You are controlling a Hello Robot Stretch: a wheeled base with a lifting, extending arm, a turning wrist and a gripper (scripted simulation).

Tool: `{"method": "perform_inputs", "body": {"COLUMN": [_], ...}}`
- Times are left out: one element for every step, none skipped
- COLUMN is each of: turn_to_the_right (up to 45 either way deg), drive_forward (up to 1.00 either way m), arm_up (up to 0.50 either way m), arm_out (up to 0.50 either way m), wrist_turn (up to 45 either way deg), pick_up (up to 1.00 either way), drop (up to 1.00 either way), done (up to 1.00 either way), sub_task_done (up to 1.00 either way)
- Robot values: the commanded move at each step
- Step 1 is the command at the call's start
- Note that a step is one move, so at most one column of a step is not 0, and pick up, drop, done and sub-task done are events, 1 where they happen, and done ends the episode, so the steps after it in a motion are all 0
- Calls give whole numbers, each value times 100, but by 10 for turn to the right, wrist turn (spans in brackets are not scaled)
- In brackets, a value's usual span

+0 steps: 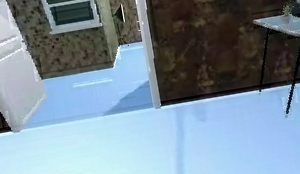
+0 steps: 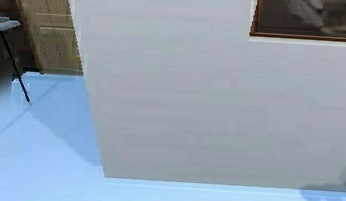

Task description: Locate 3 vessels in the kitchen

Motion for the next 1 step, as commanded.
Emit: {"method": "perform_inputs", "body": {"turn_to_the_right": [-450], "drive_forward": [0], "arm_up": [0], "arm_out": [0], "wrist_turn": [0], "pick_up": [0], "drop": [0], "done": [0], "sub_task_done": [0]}}
